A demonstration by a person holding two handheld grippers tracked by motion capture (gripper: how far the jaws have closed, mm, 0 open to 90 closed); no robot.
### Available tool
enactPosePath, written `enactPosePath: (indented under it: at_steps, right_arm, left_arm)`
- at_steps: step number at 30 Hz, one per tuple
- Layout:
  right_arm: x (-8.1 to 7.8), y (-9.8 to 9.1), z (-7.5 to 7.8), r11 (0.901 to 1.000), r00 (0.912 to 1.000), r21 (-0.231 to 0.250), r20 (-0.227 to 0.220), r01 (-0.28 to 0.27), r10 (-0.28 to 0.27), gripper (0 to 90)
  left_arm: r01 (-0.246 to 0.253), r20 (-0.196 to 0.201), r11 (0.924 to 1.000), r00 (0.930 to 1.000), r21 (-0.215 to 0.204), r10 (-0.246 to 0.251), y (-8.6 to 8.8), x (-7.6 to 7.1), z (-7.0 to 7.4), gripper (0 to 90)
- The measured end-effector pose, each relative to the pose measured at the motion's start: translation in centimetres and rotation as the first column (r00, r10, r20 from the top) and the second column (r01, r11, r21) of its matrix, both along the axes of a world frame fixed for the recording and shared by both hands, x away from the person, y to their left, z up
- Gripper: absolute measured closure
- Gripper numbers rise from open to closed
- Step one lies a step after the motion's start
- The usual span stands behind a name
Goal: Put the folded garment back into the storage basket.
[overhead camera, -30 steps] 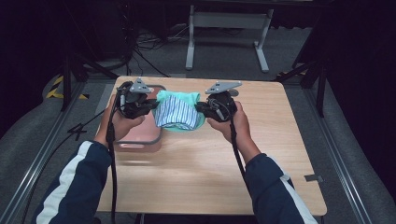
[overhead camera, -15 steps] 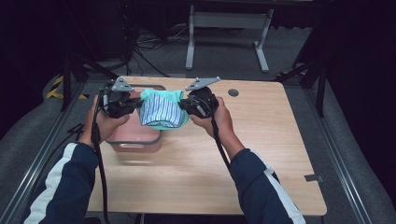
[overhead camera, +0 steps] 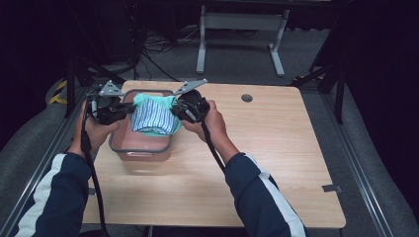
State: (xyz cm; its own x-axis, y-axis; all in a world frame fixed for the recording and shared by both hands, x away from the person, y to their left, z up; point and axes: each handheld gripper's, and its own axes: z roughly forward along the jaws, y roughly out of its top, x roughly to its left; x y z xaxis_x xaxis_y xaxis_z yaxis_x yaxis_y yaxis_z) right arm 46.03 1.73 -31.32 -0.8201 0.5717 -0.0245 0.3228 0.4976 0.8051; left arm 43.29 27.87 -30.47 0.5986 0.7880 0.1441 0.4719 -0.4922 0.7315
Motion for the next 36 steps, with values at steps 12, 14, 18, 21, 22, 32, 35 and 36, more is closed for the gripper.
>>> enactPosePath:
  at_steps: [12,14,18,21,22,32,35,36]
  right_arm:
    - [0.3,3.4,-1.7,0.9984,0.9991,-0.039,-0.015,-0.040,0.040,84.7]
    - [0.5,3.7,-2.0,0.9981,0.9989,-0.043,-0.019,-0.044,0.043,84.6]
    - [0.7,4.3,-2.6,0.9975,0.9982,-0.048,-0.034,-0.051,0.050,84.6]
    - [0.8,4.6,-3.0,0.9975,0.9979,-0.048,-0.040,-0.052,0.050,84.5]
    - [0.8,4.8,-3.2,0.9973,0.9977,-0.050,-0.044,-0.053,0.051,84.5]
    - [1.1,5.9,-5.0,0.9951,0.9955,-0.077,-0.076,-0.062,0.056,84.3]
    - [1.2,6.1,-5.6,0.9939,0.9949,-0.091,-0.084,-0.063,0.055,84.2]
    - [1.2,6.1,-5.7,0.9933,0.9949,-0.097,-0.085,-0.062,0.054,84.2]
  left_arm:
    - [-0.020,-0.023,0.9995,0.9995,0.026,0.021,1.8,-0.1,-1.4,85.3]
    - [-0.017,-0.024,0.9995,0.9995,0.027,0.018,2.1,0.0,-1.6,85.3]
    - [-0.031,-0.032,0.9990,0.9990,0.031,0.032,2.5,0.2,-2.1,85.3]
    - [-0.036,-0.030,0.9987,0.9988,0.037,0.037,2.6,0.2,-2.3,85.3]
    - [-0.035,-0.036,0.9988,0.9987,0.034,0.036,2.7,0.2,-2.5,85.3]
    - [-0.039,-0.074,0.9981,0.9964,0.047,0.042,2.5,0.9,-4.6,85.3]
    - [-0.043,-0.086,0.9980,0.9953,0.046,0.046,2.5,1.0,-5.1,85.3]
    - [-0.041,-0.083,0.9977,0.9955,0.054,0.045,2.5,1.1,-5.3,85.2]
